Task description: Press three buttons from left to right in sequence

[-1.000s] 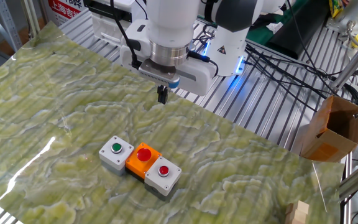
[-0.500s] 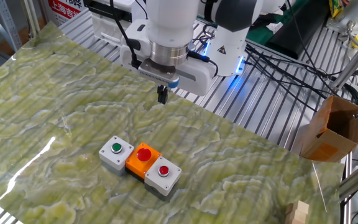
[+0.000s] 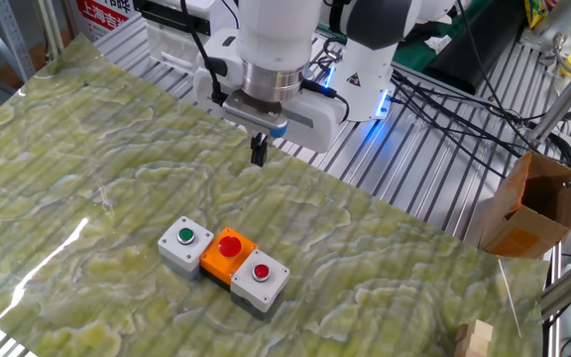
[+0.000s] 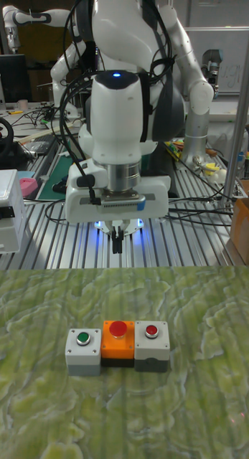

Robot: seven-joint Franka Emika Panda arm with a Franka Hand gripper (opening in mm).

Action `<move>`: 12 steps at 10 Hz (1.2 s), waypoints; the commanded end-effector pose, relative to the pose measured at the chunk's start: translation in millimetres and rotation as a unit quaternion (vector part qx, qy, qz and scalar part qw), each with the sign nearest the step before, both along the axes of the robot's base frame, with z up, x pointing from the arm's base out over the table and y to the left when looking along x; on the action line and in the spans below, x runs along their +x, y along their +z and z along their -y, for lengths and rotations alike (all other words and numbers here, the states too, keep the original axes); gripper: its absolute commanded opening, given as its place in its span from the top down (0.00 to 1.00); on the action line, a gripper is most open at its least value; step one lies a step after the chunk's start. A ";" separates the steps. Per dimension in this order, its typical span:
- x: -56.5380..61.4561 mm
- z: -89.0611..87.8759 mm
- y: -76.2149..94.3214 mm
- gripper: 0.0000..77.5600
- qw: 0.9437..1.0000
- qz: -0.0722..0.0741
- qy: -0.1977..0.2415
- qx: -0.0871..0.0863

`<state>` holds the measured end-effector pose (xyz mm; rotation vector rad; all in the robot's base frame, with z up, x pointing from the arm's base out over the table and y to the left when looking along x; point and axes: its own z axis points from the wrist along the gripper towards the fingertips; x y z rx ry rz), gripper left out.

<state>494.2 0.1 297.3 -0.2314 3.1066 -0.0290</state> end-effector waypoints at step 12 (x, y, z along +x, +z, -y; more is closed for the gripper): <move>0.7 0.1 1.4 1.00 0.999 0.000 -0.044 -0.002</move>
